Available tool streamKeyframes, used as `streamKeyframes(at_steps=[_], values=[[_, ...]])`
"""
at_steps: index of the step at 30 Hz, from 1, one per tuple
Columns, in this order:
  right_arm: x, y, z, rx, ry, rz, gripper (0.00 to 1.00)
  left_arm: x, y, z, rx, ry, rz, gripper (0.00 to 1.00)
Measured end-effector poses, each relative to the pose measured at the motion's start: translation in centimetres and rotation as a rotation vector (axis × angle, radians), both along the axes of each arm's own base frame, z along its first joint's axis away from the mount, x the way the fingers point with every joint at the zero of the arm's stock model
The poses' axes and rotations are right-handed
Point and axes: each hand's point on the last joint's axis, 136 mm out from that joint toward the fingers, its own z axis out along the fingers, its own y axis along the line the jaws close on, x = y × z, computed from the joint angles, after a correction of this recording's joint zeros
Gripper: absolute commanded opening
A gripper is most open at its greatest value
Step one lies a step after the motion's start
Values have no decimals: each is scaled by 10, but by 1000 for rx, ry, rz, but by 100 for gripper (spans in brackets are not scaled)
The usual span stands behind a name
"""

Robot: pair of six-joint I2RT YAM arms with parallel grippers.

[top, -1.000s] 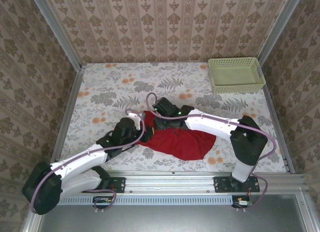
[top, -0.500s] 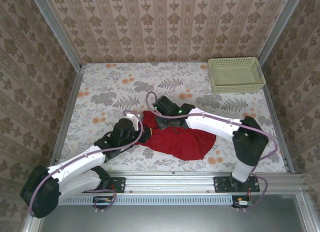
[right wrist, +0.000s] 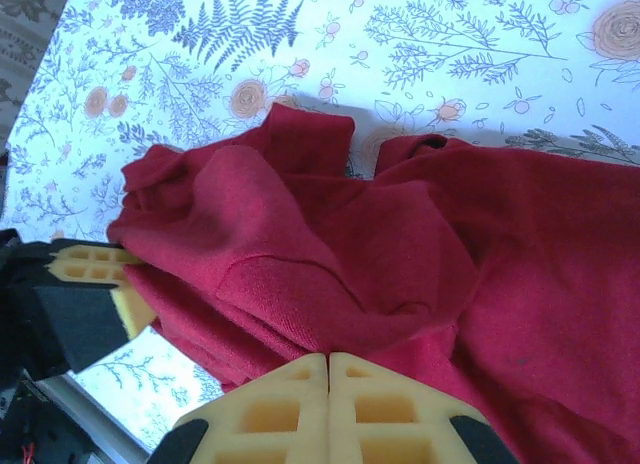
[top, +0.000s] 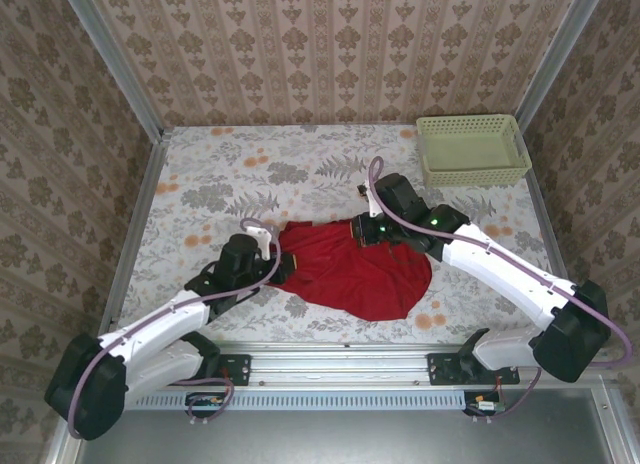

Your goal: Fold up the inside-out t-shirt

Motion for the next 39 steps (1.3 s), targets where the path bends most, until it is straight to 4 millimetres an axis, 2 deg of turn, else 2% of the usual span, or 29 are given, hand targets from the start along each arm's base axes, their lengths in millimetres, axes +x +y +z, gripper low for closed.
streamKeyframes(at_steps=[4,5,8,9,12,15,17,20,22,24,27,33,36,39], values=[[11,9,-10,-12,28,4,0,-4,-5,2,37,-6,-42,28],[16,12,-15,-21,38,1,6,-6,-8,4,40,-13,-54,31],[33,21,-34,-69,69,-5,33,-7,-11,9,51,-25,-72,40],[40,22,-40,-94,74,-11,38,-7,-10,9,56,-28,-68,42],[52,18,-46,-167,58,-34,47,-7,-4,11,72,-34,-51,48],[48,8,-41,-228,24,-32,51,-5,8,17,78,-49,-7,53],[38,6,-30,-248,-17,-8,53,2,24,22,78,-56,50,53],[8,15,-20,-252,-70,80,53,18,54,21,82,-33,168,54],[-10,24,-24,-260,-76,138,53,26,73,15,91,2,241,56],[-21,30,-38,-285,-56,184,53,31,88,8,95,45,296,57],[-20,35,-61,-326,-20,203,55,33,98,-8,115,127,323,57],[-11,45,-103,-413,39,248,56,28,95,-27,132,226,297,60],[-6,51,-110,-427,46,257,53,26,94,-31,137,248,291,61],[-1,56,-112,-430,40,267,45,23,94,-37,144,275,285,59]])
